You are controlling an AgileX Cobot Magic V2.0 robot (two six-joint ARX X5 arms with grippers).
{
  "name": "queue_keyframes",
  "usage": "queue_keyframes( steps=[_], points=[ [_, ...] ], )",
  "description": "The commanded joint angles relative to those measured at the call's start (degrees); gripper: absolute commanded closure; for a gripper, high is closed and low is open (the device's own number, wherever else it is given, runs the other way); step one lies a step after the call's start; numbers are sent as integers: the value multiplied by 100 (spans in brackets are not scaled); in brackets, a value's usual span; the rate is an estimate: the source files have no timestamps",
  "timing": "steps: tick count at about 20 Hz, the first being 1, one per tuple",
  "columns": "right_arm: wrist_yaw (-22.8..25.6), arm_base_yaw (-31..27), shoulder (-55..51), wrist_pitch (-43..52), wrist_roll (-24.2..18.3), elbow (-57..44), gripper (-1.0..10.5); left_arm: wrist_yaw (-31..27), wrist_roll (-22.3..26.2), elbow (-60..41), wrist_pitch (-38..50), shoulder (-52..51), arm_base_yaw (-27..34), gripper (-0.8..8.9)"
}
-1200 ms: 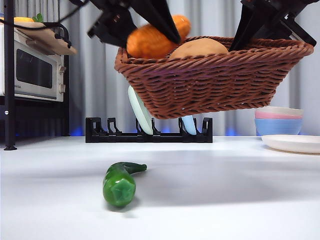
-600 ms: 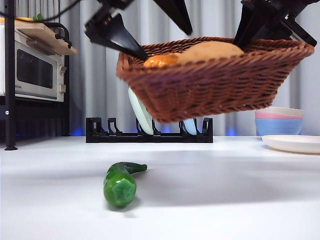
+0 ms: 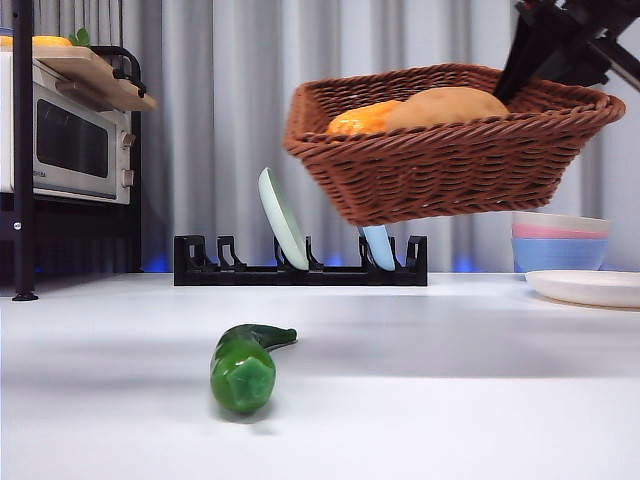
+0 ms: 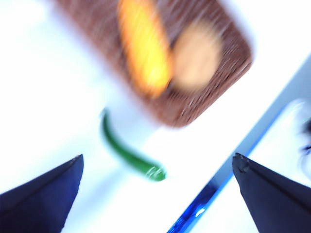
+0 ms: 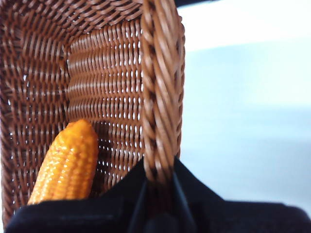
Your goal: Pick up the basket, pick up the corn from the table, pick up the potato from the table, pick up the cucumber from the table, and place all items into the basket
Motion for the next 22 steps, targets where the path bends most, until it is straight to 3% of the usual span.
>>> queue_keyframes(
  steps=[1, 7, 12, 15, 19, 20, 22],
  points=[
    [-50, -243, -22, 122, 98, 15, 963, -92, -358, -540, 173, 35, -66, 282],
    [-363, -710, -24, 122, 101, 15, 963, -98, -1126, -2269, 1683, 330, -61, 284],
    [-361, -737, -24, 120, 101, 15, 963, -243, -1134, -2376, 2599, 1587, -44, 285],
    [-531, -737, -28, 118, 111, 15, 963, -238, -1156, -2376, 2957, 2312, 72, 351],
    [-634, -737, -28, 116, 142, 15, 963, -240, -1154, -2376, 3279, 2754, 105, 352],
    [-632, -737, -28, 116, 142, 15, 963, -240, -1152, -2376, 3303, 2754, 105, 364],
    [-632, -737, -28, 118, 142, 15, 963, -238, -1104, -2376, 3342, 2754, 101, 533]
  ],
)
